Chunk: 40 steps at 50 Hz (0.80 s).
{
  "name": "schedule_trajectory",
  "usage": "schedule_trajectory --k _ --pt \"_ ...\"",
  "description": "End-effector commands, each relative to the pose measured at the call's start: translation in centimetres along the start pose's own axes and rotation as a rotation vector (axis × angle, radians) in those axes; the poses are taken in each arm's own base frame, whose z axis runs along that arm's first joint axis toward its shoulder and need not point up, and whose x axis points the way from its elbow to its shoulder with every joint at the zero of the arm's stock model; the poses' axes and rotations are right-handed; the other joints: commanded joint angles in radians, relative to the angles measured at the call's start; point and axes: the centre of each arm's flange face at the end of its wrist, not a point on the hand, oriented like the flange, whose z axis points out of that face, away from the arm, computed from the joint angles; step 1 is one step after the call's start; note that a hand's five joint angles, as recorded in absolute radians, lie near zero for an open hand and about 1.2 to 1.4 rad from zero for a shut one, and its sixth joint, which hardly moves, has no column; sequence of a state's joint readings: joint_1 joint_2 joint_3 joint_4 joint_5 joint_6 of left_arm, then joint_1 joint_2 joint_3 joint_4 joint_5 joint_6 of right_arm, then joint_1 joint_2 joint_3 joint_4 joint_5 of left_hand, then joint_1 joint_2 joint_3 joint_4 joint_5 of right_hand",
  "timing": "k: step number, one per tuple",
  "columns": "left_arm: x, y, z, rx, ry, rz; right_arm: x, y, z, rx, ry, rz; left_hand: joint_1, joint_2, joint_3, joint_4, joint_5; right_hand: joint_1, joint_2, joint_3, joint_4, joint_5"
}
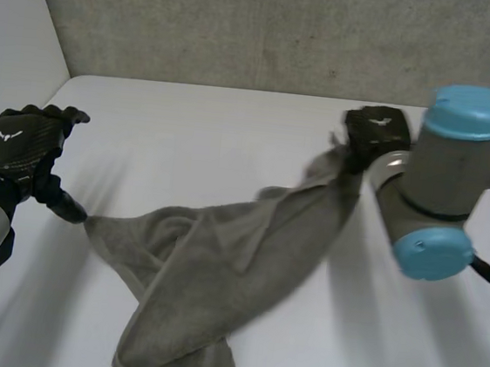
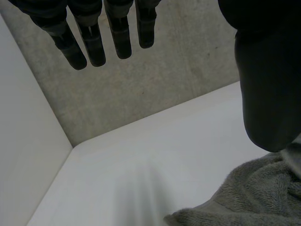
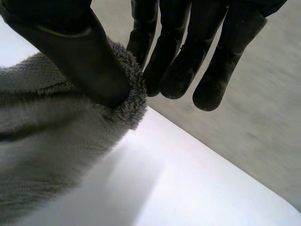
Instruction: Fold the towel.
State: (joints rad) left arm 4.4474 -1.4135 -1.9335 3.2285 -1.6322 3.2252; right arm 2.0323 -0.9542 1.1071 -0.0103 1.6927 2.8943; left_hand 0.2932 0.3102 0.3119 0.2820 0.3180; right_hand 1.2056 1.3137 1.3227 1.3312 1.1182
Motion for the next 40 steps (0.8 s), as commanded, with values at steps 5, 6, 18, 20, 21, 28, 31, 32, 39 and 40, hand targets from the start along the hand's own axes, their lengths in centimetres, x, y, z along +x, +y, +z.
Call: schedule_trajectory --k 5,6,18,20,21,28,31,32,39,40 --pt "1.3 -0.1 -0.2 0.024 0.050 0.011 12.2 3.9 2.2 -0.114 0.274 -0.008 -0.009 -0.026 -0.028 0.002 -0.209 0.191 0.083 0.074 0.065 0.103" --pt "1.7 -0.1 -0.2 0.025 0.064 0.013 12.9 4.4 2.3 -0.127 0.285 -0.004 -0.009 -0.026 -0.028 0.002 -0.209 0.191 0.083 0.074 0.065 0.103" --pt "6.0 1.3 -1.2 -0.027 0.227 0.040 12.0 5.8 0.4 -0.200 0.188 -0.070 0.005 -0.012 -0.013 0.017 -0.194 -1.031 -1.139 -1.148 -1.157 -1.118" --pt "7.2 1.8 -1.9 -0.050 0.271 0.051 10.3 5.1 -0.9 -0.167 0.063 -0.133 0.014 -0.003 -0.005 0.025 -0.185 -1.031 -1.139 -1.148 -1.157 -1.118" --pt "7.2 1.8 -1.9 -0.050 0.271 0.051 10.3 5.1 -0.9 -0.167 0.062 -0.133 0.014 -0.003 -0.004 0.025 -0.185 -1.031 -1.139 -1.148 -1.157 -1.118" --pt "9.8 2.8 -2.9 -0.182 0.330 -0.005 4.0 3.1 -4.8 -0.056 -0.251 -0.262 0.017 0.000 -0.002 0.028 -0.182 -1.031 -1.139 -1.148 -1.157 -1.118" --pt "10.2 3.1 -2.6 -0.217 0.320 -0.027 3.3 3.4 -5.2 -0.056 -0.278 -0.284 0.014 -0.003 -0.004 0.025 -0.185 -1.031 -1.139 -1.148 -1.157 -1.118" --pt "10.5 3.5 -2.3 -0.246 0.309 -0.045 2.9 3.7 -5.5 -0.062 -0.293 -0.305 0.014 -0.003 -0.004 0.025 -0.185 -1.031 -1.139 -1.148 -1.157 -1.118" --pt "12.7 4.6 -0.8 -0.333 0.319 -0.109 1.8 5.6 -6.3 -0.103 -0.343 -0.309 0.011 -0.006 -0.007 0.022 -0.188 -1.031 -1.139 -1.148 -1.157 -1.118" --pt "12.7 4.6 -0.8 -0.333 0.319 -0.109 1.8 5.6 -6.3 -0.103 -0.343 -0.309 0.011 -0.006 -0.007 0.022 -0.188 -1.031 -1.139 -1.148 -1.157 -1.118"
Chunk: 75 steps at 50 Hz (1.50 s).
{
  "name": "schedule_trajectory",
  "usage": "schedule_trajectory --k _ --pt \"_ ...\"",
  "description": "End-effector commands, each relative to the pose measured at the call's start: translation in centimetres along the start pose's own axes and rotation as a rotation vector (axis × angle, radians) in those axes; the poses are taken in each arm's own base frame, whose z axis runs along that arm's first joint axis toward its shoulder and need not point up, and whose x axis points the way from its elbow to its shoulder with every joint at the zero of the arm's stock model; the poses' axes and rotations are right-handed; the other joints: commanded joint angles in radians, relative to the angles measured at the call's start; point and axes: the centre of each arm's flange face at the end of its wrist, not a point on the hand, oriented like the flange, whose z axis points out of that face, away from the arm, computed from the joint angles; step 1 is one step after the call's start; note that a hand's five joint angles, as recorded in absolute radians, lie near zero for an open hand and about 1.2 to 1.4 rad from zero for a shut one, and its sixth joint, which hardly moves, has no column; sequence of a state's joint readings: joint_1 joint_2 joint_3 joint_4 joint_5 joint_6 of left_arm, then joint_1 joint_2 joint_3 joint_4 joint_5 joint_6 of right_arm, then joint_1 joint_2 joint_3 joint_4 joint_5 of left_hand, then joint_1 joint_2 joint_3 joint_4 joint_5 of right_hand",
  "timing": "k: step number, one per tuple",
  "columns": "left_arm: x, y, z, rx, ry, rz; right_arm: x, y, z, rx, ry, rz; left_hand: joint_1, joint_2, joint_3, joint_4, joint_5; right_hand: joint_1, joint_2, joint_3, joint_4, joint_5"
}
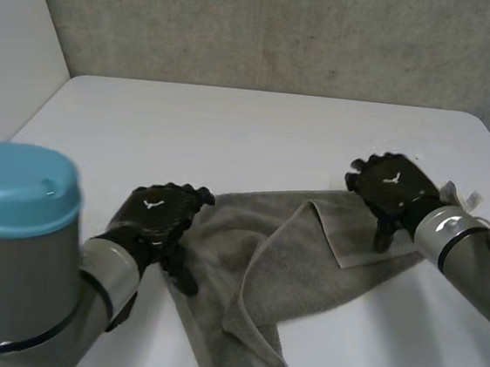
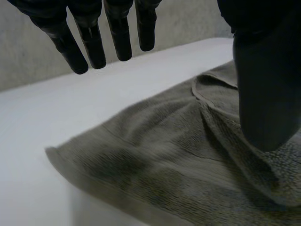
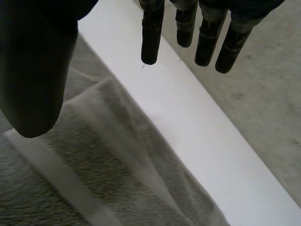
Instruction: Fold the towel.
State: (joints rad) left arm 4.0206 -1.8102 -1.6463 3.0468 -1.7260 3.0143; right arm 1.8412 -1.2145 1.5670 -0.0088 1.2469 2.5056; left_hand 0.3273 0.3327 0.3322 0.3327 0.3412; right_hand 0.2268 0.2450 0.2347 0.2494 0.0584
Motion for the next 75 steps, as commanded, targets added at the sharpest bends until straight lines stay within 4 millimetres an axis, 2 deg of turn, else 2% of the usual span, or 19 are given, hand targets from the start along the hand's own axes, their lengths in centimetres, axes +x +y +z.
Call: schedule_trajectory --k 1,12,23,33,44,50,53,54,56,57,59,62,64,65,67,70,72,73,75 --pt "1.3 0.6 2.2 -0.051 0.015 -0.064 -1.5 1.8 0.3 -0.042 -0.031 0.027 -0.023 -0.028 -0.028 -0.028 -0.211 -0.052 -0.070 -0.060 -0.075 -0.058" --pt "3.5 2.1 4.2 -0.124 0.040 -0.178 -2.0 4.2 2.2 -0.084 0.050 0.247 -0.023 -0.028 -0.028 -0.028 -0.211 -0.052 -0.070 -0.060 -0.075 -0.058" --pt "4.2 3.6 5.8 -0.135 -0.021 -0.194 -3.4 4.2 2.5 -0.090 0.049 0.352 -0.020 -0.025 -0.025 -0.025 -0.208 -0.052 -0.070 -0.060 -0.075 -0.058" --pt "4.8 5.0 6.7 -0.148 -0.043 -0.162 -4.1 4.9 3.3 -0.083 0.043 0.362 -0.017 -0.022 -0.022 -0.022 -0.205 -0.039 -0.057 -0.047 -0.062 -0.045" --pt "5.0 5.2 7.2 -0.145 -0.057 -0.156 -3.4 5.4 4.7 -0.048 0.116 0.336 0.074 0.069 0.069 0.069 -0.114 0.199 0.181 0.191 0.176 0.193" --pt "5.4 5.7 7.0 -0.160 -0.047 -0.134 -2.6 5.7 5.2 -0.058 0.157 0.319 0.250 0.245 0.245 0.245 0.062 0.357 0.339 0.349 0.335 0.351" --pt "5.5 6.0 6.8 -0.175 -0.048 -0.101 -2.2 5.5 5.4 -0.052 0.168 0.317 0.569 0.564 0.564 0.564 0.381 0.615 0.596 0.607 0.592 0.609" --pt "5.5 6.0 6.8 -0.175 -0.048 -0.101 -2.2 5.5 5.4 -0.052 0.168 0.317 0.570 0.565 0.565 0.565 0.382 0.616 0.597 0.608 0.593 0.609" --pt "5.5 5.7 6.8 -0.169 -0.045 -0.092 -2.1 5.4 5.4 -0.046 0.171 0.316 0.845 0.840 0.840 0.840 0.657 0.884 0.866 0.877 0.862 0.878" --pt "5.5 5.7 6.8 -0.169 -0.045 -0.092 -2.1 5.4 5.4 -0.046 0.171 0.316 0.846 0.841 0.841 0.841 0.658 0.886 0.868 0.878 0.863 0.880" --pt "5.6 5.0 6.7 -0.155 -0.039 -0.075 -1.4 4.6 5.4 -0.020 0.183 0.312 1.068 1.063 1.063 1.063 0.879 1.168 1.150 1.161 1.146 1.162" --pt "5.5 4.5 6.7 -0.142 -0.037 -0.061 -0.9 3.8 5.4 0.005 0.194 0.305 1.069 1.064 1.064 1.064 0.880 1.169 1.151 1.162 1.147 1.163" --pt "5.5 2.8 6.6 -0.101 -0.032 -0.018 1.2 0.6 4.9 0.091 0.236 0.282 1.069 1.064 1.064 1.064 0.880 1.169 1.151 1.162 1.147 1.163" --pt "5.5 2.7 6.6 -0.101 -0.032 -0.018 1.3 0.6 4.9 0.092 0.236 0.282 1.069 1.064 1.064 1.064 0.880 1.169 1.151 1.162 1.147 1.163" --pt "5.2 0.3 6.3 -0.041 -0.034 0.027 3.3 -3.0 3.8 0.182 0.279 0.254 1.069 1.064 1.064 1.064 0.880 1.169 1.151 1.162 1.147 1.163" --pt "4.6 -1.5 6.1 0.002 -0.049 0.042 4.5 -4.7 3.0 0.219 0.300 0.237 1.069 1.064 1.064 1.064 0.880 1.169 1.151 1.162 1.147 1.163" --pt "2.8 -5.3 5.3 0.089 -0.089 0.080 7.1 -7.3 1.0 0.235 0.346 0.185 1.069 1.064 1.064 1.064 0.880 1.169 1.151 1.162 1.147 1.163" --pt "2.8 -5.3 5.3 0.089 -0.089 0.080 7.1 -7.3 1.0 0.235 0.346 0.185 1.069 1.064 1.064 1.064 0.880 1.169 1.151 1.162 1.147 1.163" --pt "1.3 -8.7 3.9 0.179 -0.118 0.122 9.1 -8.7 -1.2 0.179 0.371 0.120 1.069 1.064 1.064 1.064 0.880 1.169 1.151 1.162 1.147 1.163"
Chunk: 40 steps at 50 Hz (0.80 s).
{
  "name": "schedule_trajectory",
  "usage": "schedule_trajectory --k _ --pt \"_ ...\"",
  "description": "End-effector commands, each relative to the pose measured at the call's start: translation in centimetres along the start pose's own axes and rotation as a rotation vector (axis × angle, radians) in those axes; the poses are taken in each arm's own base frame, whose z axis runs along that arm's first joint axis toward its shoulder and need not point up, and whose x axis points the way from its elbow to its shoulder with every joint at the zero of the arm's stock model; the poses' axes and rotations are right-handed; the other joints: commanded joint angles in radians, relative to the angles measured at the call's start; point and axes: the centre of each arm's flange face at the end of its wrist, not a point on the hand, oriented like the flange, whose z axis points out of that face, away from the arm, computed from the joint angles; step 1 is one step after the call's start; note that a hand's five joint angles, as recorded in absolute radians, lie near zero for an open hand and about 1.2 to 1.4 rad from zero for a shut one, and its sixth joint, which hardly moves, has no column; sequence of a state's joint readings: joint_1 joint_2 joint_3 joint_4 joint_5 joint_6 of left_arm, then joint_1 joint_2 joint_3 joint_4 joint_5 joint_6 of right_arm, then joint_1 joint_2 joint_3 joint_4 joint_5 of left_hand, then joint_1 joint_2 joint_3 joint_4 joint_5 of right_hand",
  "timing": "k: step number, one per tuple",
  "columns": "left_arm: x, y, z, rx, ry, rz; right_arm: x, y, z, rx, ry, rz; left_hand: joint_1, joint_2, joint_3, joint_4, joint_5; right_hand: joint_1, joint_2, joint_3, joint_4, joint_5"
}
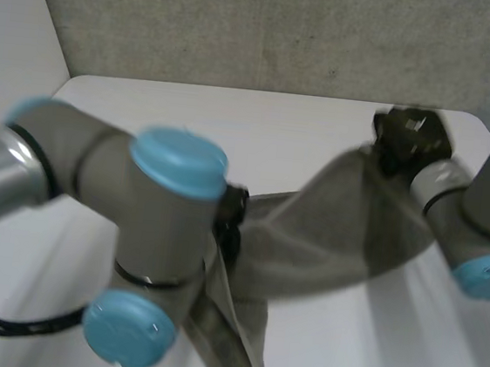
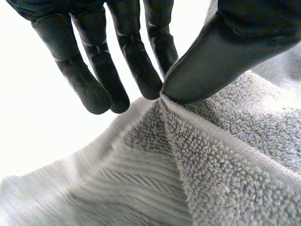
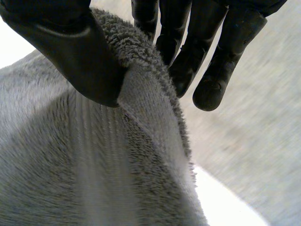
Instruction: Fold the towel.
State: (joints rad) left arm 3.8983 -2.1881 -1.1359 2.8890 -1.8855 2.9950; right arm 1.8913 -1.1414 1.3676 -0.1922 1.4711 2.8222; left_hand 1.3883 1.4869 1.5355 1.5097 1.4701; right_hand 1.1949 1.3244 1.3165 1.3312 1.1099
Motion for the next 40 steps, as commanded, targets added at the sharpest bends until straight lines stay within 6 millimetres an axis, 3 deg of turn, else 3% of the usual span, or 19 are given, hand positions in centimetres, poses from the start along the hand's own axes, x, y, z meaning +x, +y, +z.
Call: schedule_trajectory --k 1,3,6,12,16,20,22,23,25,26,27,28,29,30,31,33,36,39,40 --pt "-3.6 -7.4 -2.1 0.187 -0.072 0.083 4.5 -6.6 -2.0 0.017 0.066 -0.124 0.008 -0.091 -0.139 -0.113 -0.248 0.201 0.072 0.080 0.065 0.112" --pt "-4.4 -9.8 -3.5 0.255 -0.087 0.128 5.8 -7.9 -3.2 -0.049 0.048 -0.208 0.008 -0.091 -0.139 -0.113 -0.248 0.201 0.072 0.080 0.065 0.112" --pt "-4.6 -10.7 -4.0 0.277 -0.083 0.185 5.7 -8.5 -4.2 -0.110 -0.018 -0.281 0.008 -0.091 -0.139 -0.113 -0.248 0.201 0.072 0.080 0.065 0.112" --pt "-5.0 -10.1 -3.0 0.222 -0.061 0.322 5.2 -9.0 -4.7 -0.143 -0.095 -0.343 0.008 -0.091 -0.139 -0.113 -0.248 0.201 0.072 0.080 0.065 0.112" --pt "-5.9 -8.9 0.7 0.165 -0.069 0.453 5.0 -8.2 -2.0 -0.101 -0.090 -0.349 0.008 -0.091 -0.139 -0.113 -0.248 0.201 0.072 0.080 0.065 0.112" --pt "-6.8 -10.0 3.3 0.213 -0.112 0.493 5.2 -8.2 1.2 0.010 -0.039 -0.369 0.008 -0.091 -0.139 -0.113 -0.248 0.201 0.072 0.080 0.065 0.112" --pt "-7.2 -13.2 5.5 0.377 -0.169 0.494 5.5 -10.0 3.9 0.190 0.056 -0.389 0.008 -0.091 -0.139 -0.113 -0.248 0.201 0.072 0.080 0.065 0.112" --pt "-7.2 -13.2 5.5 0.378 -0.169 0.494 5.5 -10.0 3.9 0.191 0.057 -0.389 0.008 -0.091 -0.139 -0.113 -0.248 0.201 0.072 0.080 0.065 0.112" --pt "-7.7 -18.6 5.9 0.654 -0.248 0.440 5.6 -13.3 5.3 0.419 0.166 -0.352 0.008 -0.091 -0.139 -0.113 -0.248 0.201 0.072 0.080 0.065 0.112" --pt "-7.7 -18.6 5.9 0.655 -0.249 0.440 5.6 -13.3 5.3 0.420 0.167 -0.352 0.008 -0.091 -0.139 -0.113 -0.248 0.201 0.072 0.080 0.065 0.112" --pt "-8.8 -21.4 5.8 0.803 -0.314 0.408 6.0 -14.5 5.6 0.523 0.224 -0.301 0.008 -0.091 -0.139 -0.113 -0.248 0.201 0.072 0.080 0.065 0.112" --pt "-8.8 -21.4 5.8 0.804 -0.315 0.407 6.6 -15.8 5.5 0.627 0.283 -0.240 0.008 -0.091 -0.139 -0.113 -0.248 0.201 0.072 0.080 0.065 0.112" --pt "-9.6 -23.7 5.2 0.936 -0.372 0.381 6.6 -15.8 5.5 0.629 0.284 -0.239 0.008 -0.091 -0.139 -0.113 -0.248 0.201 0.072 0.080 0.065 0.112" --pt "-9.7 -25.4 4.2 1.047 -0.399 0.350 7.6 -17.6 4.6 0.737 0.339 -0.171 0.008 -0.091 -0.139 -0.113 -0.248 0.201 0.072 0.080 0.065 0.112" --pt "-9.7 -25.5 4.2 1.048 -0.400 0.350 7.6 -17.6 4.6 0.738 0.339 -0.171 0.008 -0.091 -0.139 -0.113 -0.248 0.201 0.072 0.080 0.065 0.112" --pt "-9.2 -28.3 0.8 1.221 -0.423 0.308 8.7 -20.2 2.2 0.848 0.369 -0.074 0.008 -0.091 -0.139 -0.113 -0.248 0.201 0.072 0.080 0.065 0.112" --pt "-8.9 -27.7 0.0 1.211 -0.406 0.313 8.5 -20.2 0.9 0.810 0.335 -0.045 0.008 -0.091 -0.139 -0.113 -0.248 0.201 0.072 0.080 0.065 0.112" --pt "-8.9 -25.9 0.8 1.146 -0.376 0.316 6.5 -16.9 1.1 0.668 0.225 -0.052 0.008 -0.091 -0.139 -0.113 -0.248 0.201 0.072 0.080 0.065 0.112" --pt "-9.1 -24.8 1.3 1.106 -0.363 0.311 6.5 -16.9 1.1 0.668 0.225 -0.052 0.008 -0.091 -0.139 -0.113 -0.248 0.201 0.072 0.080 0.065 0.112"
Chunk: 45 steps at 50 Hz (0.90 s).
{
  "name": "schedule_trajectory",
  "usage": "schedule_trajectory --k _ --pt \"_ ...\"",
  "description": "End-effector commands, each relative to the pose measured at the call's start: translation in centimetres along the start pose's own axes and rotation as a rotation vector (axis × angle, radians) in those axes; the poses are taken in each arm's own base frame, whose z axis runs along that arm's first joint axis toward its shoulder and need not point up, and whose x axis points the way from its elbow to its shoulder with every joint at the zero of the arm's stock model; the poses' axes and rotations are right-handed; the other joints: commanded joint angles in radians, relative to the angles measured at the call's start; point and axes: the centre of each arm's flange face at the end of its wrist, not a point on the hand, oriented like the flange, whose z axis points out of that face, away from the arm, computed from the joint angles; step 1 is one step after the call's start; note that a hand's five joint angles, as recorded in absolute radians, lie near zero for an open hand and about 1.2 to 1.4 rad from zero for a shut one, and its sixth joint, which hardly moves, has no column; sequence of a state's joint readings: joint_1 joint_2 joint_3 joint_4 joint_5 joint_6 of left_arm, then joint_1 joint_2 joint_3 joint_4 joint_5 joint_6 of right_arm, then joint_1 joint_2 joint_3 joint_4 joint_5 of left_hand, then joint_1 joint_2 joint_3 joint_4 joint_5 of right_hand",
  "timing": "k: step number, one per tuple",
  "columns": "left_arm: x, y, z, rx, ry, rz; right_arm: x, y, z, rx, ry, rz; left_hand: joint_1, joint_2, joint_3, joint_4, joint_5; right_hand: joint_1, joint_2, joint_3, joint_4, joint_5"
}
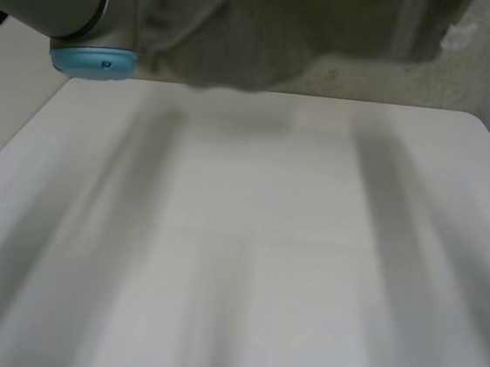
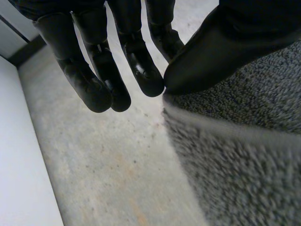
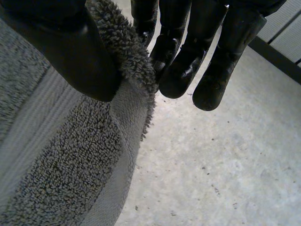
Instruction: Fold the towel.
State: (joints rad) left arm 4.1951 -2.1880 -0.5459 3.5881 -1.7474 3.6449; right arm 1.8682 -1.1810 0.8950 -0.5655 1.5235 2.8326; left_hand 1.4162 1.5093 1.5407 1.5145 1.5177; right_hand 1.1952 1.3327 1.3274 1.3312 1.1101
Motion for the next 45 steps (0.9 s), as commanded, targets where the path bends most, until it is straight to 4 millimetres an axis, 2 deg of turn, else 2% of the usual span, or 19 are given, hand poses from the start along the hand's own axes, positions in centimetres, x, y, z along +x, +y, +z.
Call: schedule_trajectory --k 1,3,5,6,8,11,13,14,16,17,18,19,20,21,26,33,41,43,45 --pt "0.6 2.2 -3.4 -0.130 0.073 -0.032 -1.8 2.0 -4.0 -0.195 -0.148 0.036 -0.020 -0.113 -0.144 -0.118 -0.296 0.201 0.064 0.069 0.065 0.112" --pt "0.9 3.4 -4.5 -0.178 0.096 -0.040 -2.3 2.7 -5.0 -0.235 -0.183 0.042 -0.020 -0.113 -0.144 -0.118 -0.296 0.201 0.064 0.069 0.065 0.112" --pt "1.5 6.0 -7.2 -0.291 0.148 -0.035 -3.0 3.9 -6.8 -0.316 -0.237 0.053 -0.020 -0.113 -0.144 -0.118 -0.296 0.201 0.064 0.069 0.065 0.112" --pt "1.5 6.0 -7.2 -0.291 0.148 -0.035 -3.0 3.9 -6.8 -0.317 -0.237 0.053 -0.020 -0.113 -0.144 -0.118 -0.296 0.201 0.064 0.069 0.065 0.112" --pt "1.9 8.4 -10.2 -0.398 0.196 -0.013 -3.8 5.3 -9.0 -0.427 -0.290 0.065 -0.020 -0.113 -0.144 -0.118 -0.296 0.201 0.064 0.069 0.065 0.112" --pt "1.9 9.4 -11.8 -0.450 0.222 -0.002 -4.3 6.1 -10.5 -0.497 -0.328 0.070 -0.020 -0.113 -0.144 -0.118 -0.296 0.201 0.064 0.069 0.065 0.112" --pt "2.2 11.6 -15.6 -0.561 0.302 0.021 -5.1 7.6 -14.1 -0.634 -0.420 0.065 -0.020 -0.113 -0.144 -0.118 -0.296 0.201 0.064 0.069 0.065 0.112" --pt "2.2 11.6 -15.7 -0.561 0.303 0.021 -5.1 7.6 -14.1 -0.634 -0.420 0.065 -0.020 -0.113 -0.144 -0.118 -0.296 0.201 0.064 0.069 0.065 0.112" --pt "2.7 13.2 -19.6 -0.655 0.403 0.022 -6.2 9.4 -18.4 -0.754 -0.537 0.045 -0.020 -0.113 -0.144 -0.118 -0.296 0.201 0.064 0.069 0.065 0.112" --pt "2.7 13.2 -19.6 -0.656 0.403 0.022 -6.2 9.4 -18.4 -0.755 -0.538 0.045 -0.020 -0.113 -0.144 -0.118 -0.296 0.201 0.064 0.069 0.065 0.112" --pt "2.8 13.6 -21.3 -0.690 0.447 0.019 -6.5 10.0 -20.2 -0.797 -0.580 0.030 -0.020 -0.113 -0.144 -0.118 -0.296 0.201 0.064 0.069 0.065 0.112" --pt "2.8 13.6 -21.3 -0.690 0.447 0.019 -6.7 10.3 -21.9 -0.835 -0.612 0.015 -0.020 -0.113 -0.144 -0.118 -0.296 0.201 0.064 0.069 0.065 0.112" --pt "2.8 14.0 -22.7 -0.719 0.480 0.015 -6.7 10.3 -21.9 -0.835 -0.612 0.014 -0.020 -0.113 -0.144 -0.118 -0.296 0.201 0.064 0.069 0.065 0.112" --pt "2.5 14.5 -23.7 -0.747 0.498 0.015 -6.7 10.6 -23.2 -0.865 -0.629 0.007 -0.020 -0.113 -0.144 -0.118 -0.296 0.201 0.064 0.069 0.065 0.112" --pt "1.3 15.4 -25.2 -0.806 0.499 0.027 -5.3 11.2 -25.0 -0.920 -0.608 -0.001 -0.020 -0.113 -0.144 -0.118 -0.296 0.201 0.064 0.069 0.065 0.112" --pt "1.2 15.5 -25.4 -0.812 0.495 0.026 -3.3 10.7 -24.8 -0.902 -0.532 -0.010 -0.116 -0.209 -0.241 -0.215 -0.392 0.201 0.064 0.069 0.065 0.112" --pt "1.5 16.0 -24.8 -0.718 0.451 0.024 -2.1 11.7 -24.7 -0.890 -0.406 0.093 -0.551 -0.644 -0.675 -0.649 -0.827 0.201 0.064 0.069 0.065 0.112" --pt "1.6 16.4 -25.0 -0.697 0.443 0.024 -1.6 12.2 -24.8 -0.910 -0.367 0.142 -0.764 -0.857 -0.889 -0.862 -1.040 0.201 0.064 0.069 0.065 0.112" --pt "1.7 16.7 -25.2 -0.691 0.437 0.025 -1.4 12.3 -24.8 -0.918 -0.352 0.160 -0.815 -0.908 -0.939 -0.913 -1.091 0.201 0.064 0.069 0.065 0.112"
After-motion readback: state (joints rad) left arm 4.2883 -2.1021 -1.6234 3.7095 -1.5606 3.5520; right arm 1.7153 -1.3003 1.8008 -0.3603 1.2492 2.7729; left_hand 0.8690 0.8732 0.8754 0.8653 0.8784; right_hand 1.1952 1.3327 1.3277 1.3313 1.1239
